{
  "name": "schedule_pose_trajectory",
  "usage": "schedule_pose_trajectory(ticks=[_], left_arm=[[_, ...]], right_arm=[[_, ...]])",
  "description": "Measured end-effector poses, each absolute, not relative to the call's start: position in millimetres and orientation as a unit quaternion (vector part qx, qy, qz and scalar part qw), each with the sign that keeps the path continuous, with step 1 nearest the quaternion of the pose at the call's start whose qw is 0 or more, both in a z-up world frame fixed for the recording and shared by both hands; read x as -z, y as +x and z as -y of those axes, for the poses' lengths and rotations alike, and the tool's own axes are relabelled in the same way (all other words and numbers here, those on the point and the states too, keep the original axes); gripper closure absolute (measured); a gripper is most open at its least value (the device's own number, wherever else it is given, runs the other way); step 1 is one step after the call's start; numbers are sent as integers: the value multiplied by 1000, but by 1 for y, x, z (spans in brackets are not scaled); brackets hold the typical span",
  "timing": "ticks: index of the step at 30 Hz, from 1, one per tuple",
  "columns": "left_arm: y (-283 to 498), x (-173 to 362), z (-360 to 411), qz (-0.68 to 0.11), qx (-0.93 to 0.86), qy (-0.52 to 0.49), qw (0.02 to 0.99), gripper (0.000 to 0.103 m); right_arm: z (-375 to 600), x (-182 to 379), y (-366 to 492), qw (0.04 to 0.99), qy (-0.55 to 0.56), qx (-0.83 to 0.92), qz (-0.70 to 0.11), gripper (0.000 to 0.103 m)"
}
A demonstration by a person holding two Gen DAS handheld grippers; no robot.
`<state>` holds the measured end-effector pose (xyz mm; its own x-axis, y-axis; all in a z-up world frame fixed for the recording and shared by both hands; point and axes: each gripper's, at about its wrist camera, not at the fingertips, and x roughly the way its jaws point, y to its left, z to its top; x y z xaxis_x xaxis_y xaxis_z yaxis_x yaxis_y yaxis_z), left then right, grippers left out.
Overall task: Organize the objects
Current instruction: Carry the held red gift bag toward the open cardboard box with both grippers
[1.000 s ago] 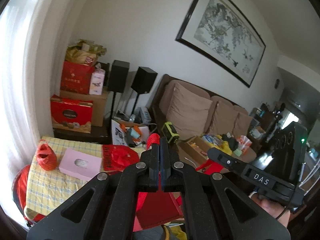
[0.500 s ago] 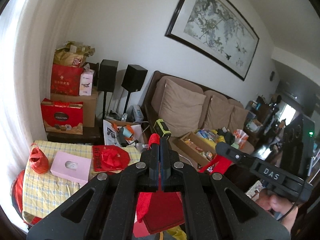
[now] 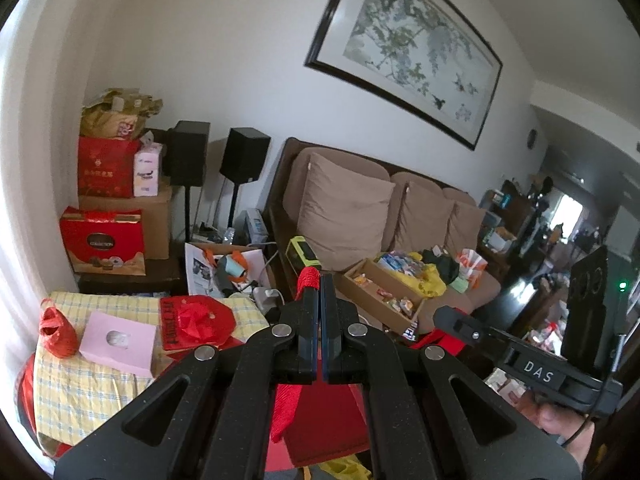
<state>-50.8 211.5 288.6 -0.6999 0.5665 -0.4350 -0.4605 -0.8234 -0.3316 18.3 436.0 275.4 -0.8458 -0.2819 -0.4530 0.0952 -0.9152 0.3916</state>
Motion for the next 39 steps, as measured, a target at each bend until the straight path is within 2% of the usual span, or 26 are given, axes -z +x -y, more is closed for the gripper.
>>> schedule_pose_trajectory(ticks=[5, 17, 39], left_arm=[[-55, -285, -235, 101, -909, -280, 291, 102], [-56, -263, -294, 66, -907, -283, 304, 102], [-114, -146, -390, 61, -854, -377, 352, 102]], right_arm=[[-459, -272, 24, 87, 257, 945, 183, 95], [-538, -237, 30, 65, 238, 933, 263, 95], [-627, -134, 5, 28, 251, 905, 342, 95]])
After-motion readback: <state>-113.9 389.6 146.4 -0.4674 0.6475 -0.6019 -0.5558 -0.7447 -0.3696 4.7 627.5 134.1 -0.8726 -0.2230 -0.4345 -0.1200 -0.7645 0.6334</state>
